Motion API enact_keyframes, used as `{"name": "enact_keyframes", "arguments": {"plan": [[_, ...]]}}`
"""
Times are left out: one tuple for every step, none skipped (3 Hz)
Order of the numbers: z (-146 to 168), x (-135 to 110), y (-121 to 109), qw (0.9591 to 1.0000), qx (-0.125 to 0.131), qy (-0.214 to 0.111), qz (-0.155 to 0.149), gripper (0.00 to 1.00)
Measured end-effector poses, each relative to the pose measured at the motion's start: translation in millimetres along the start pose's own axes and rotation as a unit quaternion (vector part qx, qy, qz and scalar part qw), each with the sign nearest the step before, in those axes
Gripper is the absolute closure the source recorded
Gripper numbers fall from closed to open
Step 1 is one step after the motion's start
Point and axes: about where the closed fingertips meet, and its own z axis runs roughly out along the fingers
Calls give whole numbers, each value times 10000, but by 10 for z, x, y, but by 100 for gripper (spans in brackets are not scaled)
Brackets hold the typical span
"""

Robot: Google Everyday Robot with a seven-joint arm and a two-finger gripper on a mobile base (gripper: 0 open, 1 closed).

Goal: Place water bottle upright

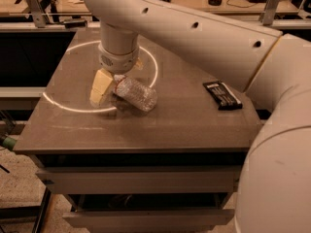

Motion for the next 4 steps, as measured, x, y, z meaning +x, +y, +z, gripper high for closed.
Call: {"name": "enact_keyframes", "arguments": {"plan": [[114, 74, 13, 9998, 73, 33, -180, 18], [178, 122, -2, 9993, 118, 147, -309, 42], [146, 116, -9, 9993, 124, 161, -322, 64], [80, 100, -13, 9993, 125, 161, -323, 88]]}}
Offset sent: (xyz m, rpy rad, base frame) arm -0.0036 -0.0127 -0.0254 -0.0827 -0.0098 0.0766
